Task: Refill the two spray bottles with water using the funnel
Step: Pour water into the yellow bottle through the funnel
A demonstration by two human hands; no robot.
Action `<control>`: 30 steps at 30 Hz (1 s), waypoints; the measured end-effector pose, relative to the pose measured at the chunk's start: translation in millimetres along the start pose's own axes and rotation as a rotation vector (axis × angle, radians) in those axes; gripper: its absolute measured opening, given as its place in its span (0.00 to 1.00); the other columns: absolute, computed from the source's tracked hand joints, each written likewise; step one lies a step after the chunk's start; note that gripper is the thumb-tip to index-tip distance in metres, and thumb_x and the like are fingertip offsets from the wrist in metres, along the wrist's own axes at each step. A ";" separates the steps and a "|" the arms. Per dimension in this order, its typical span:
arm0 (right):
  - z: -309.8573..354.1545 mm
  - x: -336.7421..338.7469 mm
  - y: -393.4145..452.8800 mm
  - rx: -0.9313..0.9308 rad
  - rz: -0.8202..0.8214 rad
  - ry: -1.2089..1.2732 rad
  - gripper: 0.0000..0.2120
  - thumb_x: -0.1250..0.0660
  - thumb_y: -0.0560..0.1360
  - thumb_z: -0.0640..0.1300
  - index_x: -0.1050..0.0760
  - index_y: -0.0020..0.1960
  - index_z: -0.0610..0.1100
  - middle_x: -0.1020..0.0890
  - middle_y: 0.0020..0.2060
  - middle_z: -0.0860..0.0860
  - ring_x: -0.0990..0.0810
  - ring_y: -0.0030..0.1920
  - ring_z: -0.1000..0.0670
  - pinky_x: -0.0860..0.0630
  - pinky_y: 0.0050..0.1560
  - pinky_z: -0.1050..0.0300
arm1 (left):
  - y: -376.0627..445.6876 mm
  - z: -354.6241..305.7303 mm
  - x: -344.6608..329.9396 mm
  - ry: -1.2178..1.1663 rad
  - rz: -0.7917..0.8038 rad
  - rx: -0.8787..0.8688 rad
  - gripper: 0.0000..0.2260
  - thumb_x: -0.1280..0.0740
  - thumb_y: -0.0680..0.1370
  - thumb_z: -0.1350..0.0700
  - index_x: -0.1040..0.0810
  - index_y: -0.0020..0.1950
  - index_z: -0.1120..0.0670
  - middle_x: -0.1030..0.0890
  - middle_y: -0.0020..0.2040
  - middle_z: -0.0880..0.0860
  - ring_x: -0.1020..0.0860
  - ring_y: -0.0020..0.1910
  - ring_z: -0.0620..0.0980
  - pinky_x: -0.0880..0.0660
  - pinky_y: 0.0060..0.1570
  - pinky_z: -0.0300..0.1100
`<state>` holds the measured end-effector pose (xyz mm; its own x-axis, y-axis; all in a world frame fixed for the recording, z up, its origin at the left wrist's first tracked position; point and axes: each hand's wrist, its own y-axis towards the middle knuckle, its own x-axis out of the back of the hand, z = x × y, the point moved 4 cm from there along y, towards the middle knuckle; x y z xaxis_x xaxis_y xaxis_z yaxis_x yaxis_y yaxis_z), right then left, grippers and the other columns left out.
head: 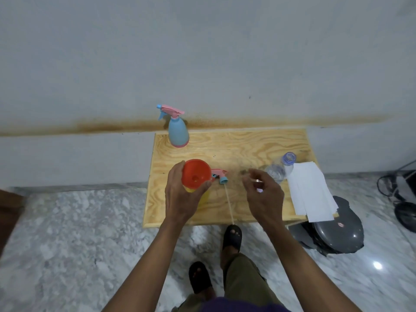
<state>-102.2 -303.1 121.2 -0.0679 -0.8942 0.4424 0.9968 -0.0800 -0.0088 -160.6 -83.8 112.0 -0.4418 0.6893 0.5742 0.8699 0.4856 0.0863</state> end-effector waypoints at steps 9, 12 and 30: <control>-63.3 55.6 38.7 -0.236 -0.263 -0.025 0.39 0.21 0.67 0.51 0.36 0.71 0.44 0.27 0.61 0.46 0.25 0.61 0.43 0.26 0.61 0.43 | 1.8 6.3 -5.3 -0.018 0.023 0.094 0.42 0.23 0.67 0.38 0.34 0.77 0.50 0.29 0.73 0.52 0.28 0.69 0.52 0.28 0.67 0.54; -77.6 50.6 58.6 -0.230 -0.123 -0.039 0.48 0.18 0.64 0.51 0.40 0.76 0.46 0.29 0.69 0.46 0.30 0.69 0.45 0.30 0.67 0.43 | -1.6 1.8 -5.1 -0.034 0.018 0.104 0.42 0.22 0.67 0.39 0.34 0.77 0.48 0.28 0.72 0.52 0.28 0.69 0.51 0.27 0.66 0.55; -57.9 43.4 83.6 -0.005 -0.006 -0.023 0.33 0.18 0.65 0.46 0.30 0.65 0.43 0.20 0.59 0.46 0.22 0.59 0.44 0.33 0.52 0.62 | -4.9 -9.0 -1.6 -0.056 0.043 0.201 0.40 0.21 0.69 0.45 0.34 0.77 0.47 0.29 0.69 0.41 0.30 0.67 0.41 0.30 0.62 0.40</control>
<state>-24.3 -374.1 87.8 -0.0729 -0.8835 0.4628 0.9961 -0.0877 -0.0107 -162.2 -92.2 118.0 -0.4214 0.7377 0.5275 0.8296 0.5485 -0.1043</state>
